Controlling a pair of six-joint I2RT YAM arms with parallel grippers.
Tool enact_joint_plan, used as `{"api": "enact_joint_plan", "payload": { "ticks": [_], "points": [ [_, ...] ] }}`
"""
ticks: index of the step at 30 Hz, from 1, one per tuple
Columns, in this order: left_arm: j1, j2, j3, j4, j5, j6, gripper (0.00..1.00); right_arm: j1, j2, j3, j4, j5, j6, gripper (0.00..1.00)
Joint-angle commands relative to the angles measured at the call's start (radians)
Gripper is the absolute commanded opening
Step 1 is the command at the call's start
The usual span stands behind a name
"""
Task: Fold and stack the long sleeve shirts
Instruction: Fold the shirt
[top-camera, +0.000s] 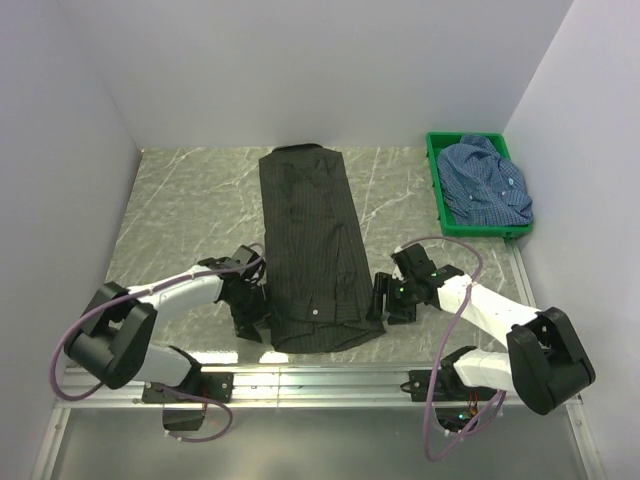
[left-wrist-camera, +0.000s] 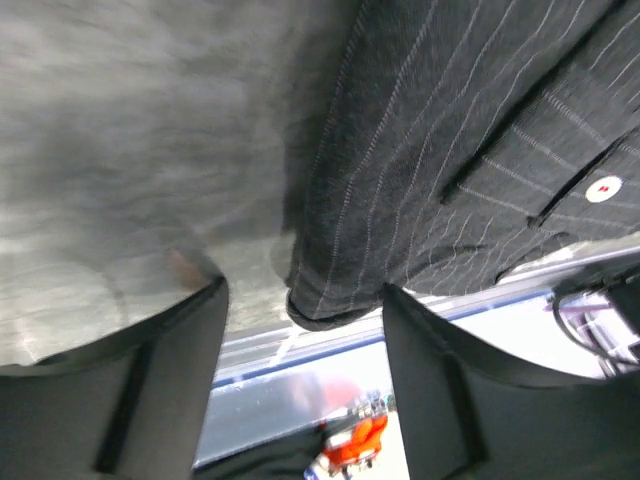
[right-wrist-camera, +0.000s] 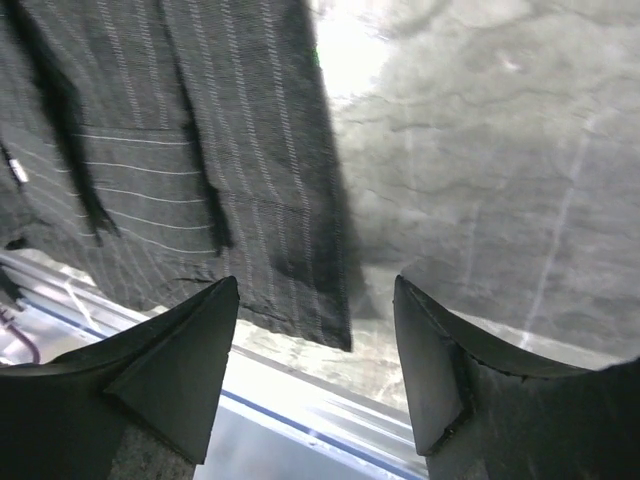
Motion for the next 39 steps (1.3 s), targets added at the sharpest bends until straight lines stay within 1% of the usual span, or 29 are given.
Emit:
{"api": "enact_joint_plan", "payload": {
  "ticks": [1, 3, 6, 7, 9, 10, 11, 12, 13, 15, 16, 18, 19, 21, 25, 27, 30, 31, 33, 39],
  "points": [
    [-0.029, 0.045, 0.008, 0.051, 0.007, 0.011, 0.67, 0.011, 0.001, -0.014, 0.056, -0.039, 0.009, 0.69],
    [-0.051, 0.074, 0.003, 0.067, 0.021, 0.007, 0.65, 0.015, 0.015, -0.020, 0.070, -0.051, 0.009, 0.68],
    [-0.085, 0.089, 0.011, 0.074, 0.014, -0.007, 0.55, 0.025, 0.027, -0.021, 0.073, -0.057, 0.008, 0.63],
    [-0.091, 0.092, 0.011, 0.074, 0.013, -0.013, 0.49, 0.027, 0.028, -0.021, 0.073, -0.057, 0.006, 0.63],
    [-0.105, 0.094, 0.009, 0.071, 0.013, -0.021, 0.42, 0.028, 0.036, -0.021, 0.074, -0.056, 0.002, 0.59],
    [-0.111, 0.092, 0.008, 0.073, 0.013, -0.023, 0.36, 0.031, 0.039, -0.023, 0.076, -0.056, 0.000, 0.57],
    [-0.111, 0.091, 0.003, 0.074, 0.013, -0.024, 0.33, 0.028, 0.047, -0.023, 0.080, -0.056, 0.000, 0.54],
    [-0.111, 0.089, 0.002, 0.076, 0.012, -0.026, 0.26, 0.031, 0.051, -0.025, 0.083, -0.059, 0.000, 0.52],
    [-0.111, 0.091, 0.003, 0.076, 0.010, -0.026, 0.22, 0.031, 0.055, -0.026, 0.085, -0.060, 0.000, 0.46],
    [-0.111, 0.088, 0.006, 0.067, 0.003, -0.026, 0.16, 0.038, 0.059, -0.025, 0.082, -0.056, 0.000, 0.38],
    [-0.112, 0.086, 0.009, 0.061, -0.002, -0.026, 0.08, 0.036, 0.056, -0.020, 0.074, -0.051, -0.003, 0.29],
    [-0.111, 0.068, 0.025, 0.032, -0.016, -0.023, 0.01, 0.038, 0.036, -0.015, 0.048, -0.037, -0.011, 0.17],
    [-0.111, 0.059, 0.031, 0.018, -0.031, -0.021, 0.01, 0.039, 0.027, -0.011, 0.039, -0.023, -0.014, 0.08],
    [-0.112, 0.029, 0.051, -0.016, -0.036, -0.020, 0.01, 0.039, 0.003, -0.005, 0.007, -0.019, -0.017, 0.01],
    [-0.112, -0.023, 0.095, -0.079, -0.023, -0.018, 0.01, 0.038, -0.047, 0.050, -0.053, -0.034, -0.029, 0.00],
    [-0.111, -0.049, 0.143, -0.110, -0.037, -0.017, 0.00, 0.038, -0.071, 0.090, -0.102, -0.023, -0.040, 0.00],
    [-0.105, -0.046, 0.230, -0.160, -0.062, -0.001, 0.00, 0.039, -0.076, 0.185, -0.144, -0.013, -0.047, 0.00],
    [-0.097, -0.041, 0.271, -0.171, -0.072, 0.003, 0.01, 0.039, -0.065, 0.231, -0.144, -0.011, -0.046, 0.00],
    [-0.079, -0.015, 0.307, -0.173, -0.088, 0.019, 0.01, 0.036, -0.042, 0.276, -0.134, 0.004, -0.044, 0.00],
    [0.053, 0.094, 0.437, -0.142, -0.088, 0.063, 0.00, 0.018, 0.105, 0.475, -0.104, 0.026, -0.044, 0.00]
  ]
}}
